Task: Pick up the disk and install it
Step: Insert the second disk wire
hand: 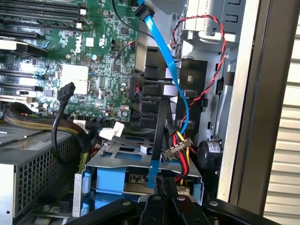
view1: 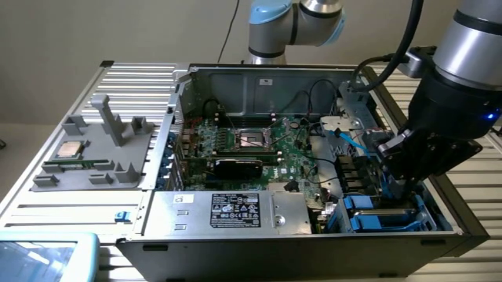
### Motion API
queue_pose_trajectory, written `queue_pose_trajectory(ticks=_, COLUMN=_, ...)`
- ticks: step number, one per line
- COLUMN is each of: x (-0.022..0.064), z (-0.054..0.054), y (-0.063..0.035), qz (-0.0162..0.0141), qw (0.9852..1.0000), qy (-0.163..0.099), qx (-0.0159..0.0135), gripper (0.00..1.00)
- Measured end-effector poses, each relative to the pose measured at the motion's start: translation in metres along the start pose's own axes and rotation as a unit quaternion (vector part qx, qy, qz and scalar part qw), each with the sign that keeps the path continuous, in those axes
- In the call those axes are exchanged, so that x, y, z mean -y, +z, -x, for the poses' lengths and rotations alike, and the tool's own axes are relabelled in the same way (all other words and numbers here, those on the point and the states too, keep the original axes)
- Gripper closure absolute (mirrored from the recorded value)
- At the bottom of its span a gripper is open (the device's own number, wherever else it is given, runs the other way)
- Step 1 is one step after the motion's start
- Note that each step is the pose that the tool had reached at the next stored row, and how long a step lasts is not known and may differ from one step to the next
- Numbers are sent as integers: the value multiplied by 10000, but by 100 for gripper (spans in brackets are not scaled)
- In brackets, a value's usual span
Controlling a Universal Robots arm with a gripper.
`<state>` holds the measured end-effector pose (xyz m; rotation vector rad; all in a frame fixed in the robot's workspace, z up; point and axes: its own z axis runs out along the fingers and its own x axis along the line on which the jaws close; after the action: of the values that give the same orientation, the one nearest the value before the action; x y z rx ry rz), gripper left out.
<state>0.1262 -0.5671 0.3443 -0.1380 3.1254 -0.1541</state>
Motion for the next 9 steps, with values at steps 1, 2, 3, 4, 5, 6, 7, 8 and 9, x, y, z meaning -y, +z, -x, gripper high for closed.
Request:
queue_pose_trajectory(ticks=1, x=-1, z=1, y=13, qz=0, qw=10000, qy=-1, qx=-1, gripper=89)
queue_pose_trajectory(ticks=2, x=-3, z=0, y=30, qz=0, qw=10000, qy=0, qx=-2, gripper=89)
queue_pose_trajectory(ticks=3, x=-5, z=0, y=48, qz=0, qw=10000, qy=-1, qx=-3, gripper=89)
queue_pose_trajectory(ticks=4, x=-6, z=0, y=63, qz=-3, qw=10000, qy=-1, qx=-4, gripper=89)
queue_pose_trajectory(ticks=5, x=-7, z=0, y=75, qz=-8, qw=10000, qy=-1, qx=-5, gripper=89)
queue_pose_trajectory(ticks=6, x=-8, z=0, y=88, qz=-11, qw=10000, qy=-1, qx=-5, gripper=89)
queue_pose_trajectory(ticks=7, x=-9, z=0, y=95, qz=-8, qw=10000, qy=-1, qx=-5, gripper=89)
queue_pose_trajectory(ticks=8, x=-9, z=0, y=99, qz=-4, qw=10000, qy=-1, qx=-5, gripper=89)
queue_pose_trajectory(ticks=9, x=-10, z=0, y=104, qz=0, qw=10000, qy=-1, qx=-5, gripper=89)
